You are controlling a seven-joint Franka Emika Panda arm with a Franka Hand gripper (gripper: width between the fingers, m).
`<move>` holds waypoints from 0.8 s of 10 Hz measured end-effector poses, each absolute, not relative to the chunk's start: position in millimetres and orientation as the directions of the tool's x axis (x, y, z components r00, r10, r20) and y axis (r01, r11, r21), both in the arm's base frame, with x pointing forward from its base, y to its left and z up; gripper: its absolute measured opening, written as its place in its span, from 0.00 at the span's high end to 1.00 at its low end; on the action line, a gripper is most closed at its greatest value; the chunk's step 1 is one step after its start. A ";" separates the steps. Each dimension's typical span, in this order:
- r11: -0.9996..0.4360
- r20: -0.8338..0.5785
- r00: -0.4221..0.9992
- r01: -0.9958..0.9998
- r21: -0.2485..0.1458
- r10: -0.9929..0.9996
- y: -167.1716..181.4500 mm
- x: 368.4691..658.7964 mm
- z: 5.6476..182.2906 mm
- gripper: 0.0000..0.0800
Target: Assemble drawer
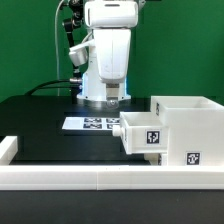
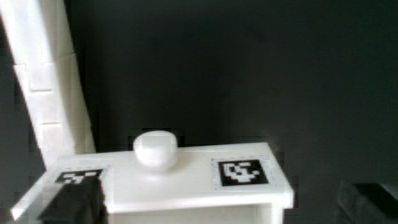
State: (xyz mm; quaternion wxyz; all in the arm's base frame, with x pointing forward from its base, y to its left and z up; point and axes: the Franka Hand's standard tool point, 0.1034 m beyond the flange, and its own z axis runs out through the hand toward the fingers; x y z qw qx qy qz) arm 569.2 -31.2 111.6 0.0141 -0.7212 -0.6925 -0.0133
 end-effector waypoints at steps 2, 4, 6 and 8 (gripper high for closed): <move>-0.009 0.070 0.010 1.000 -0.010 0.998 -35.5 566.1 99.3 0.19; -0.022 0.150 0.024 1.000 -0.013 0.988 -47.4 573.2 84.6 0.19; -0.004 0.236 0.007 1.000 -0.013 0.972 -54.5 576.8 73.5 0.19; -0.006 0.255 0.012 1.000 -0.021 0.967 -47.2 577.4 66.5 0.19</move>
Offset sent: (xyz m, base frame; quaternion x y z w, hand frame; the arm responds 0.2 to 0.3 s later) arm 0.0210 0.0141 -0.0186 -0.0089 0.1631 -0.0267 0.9862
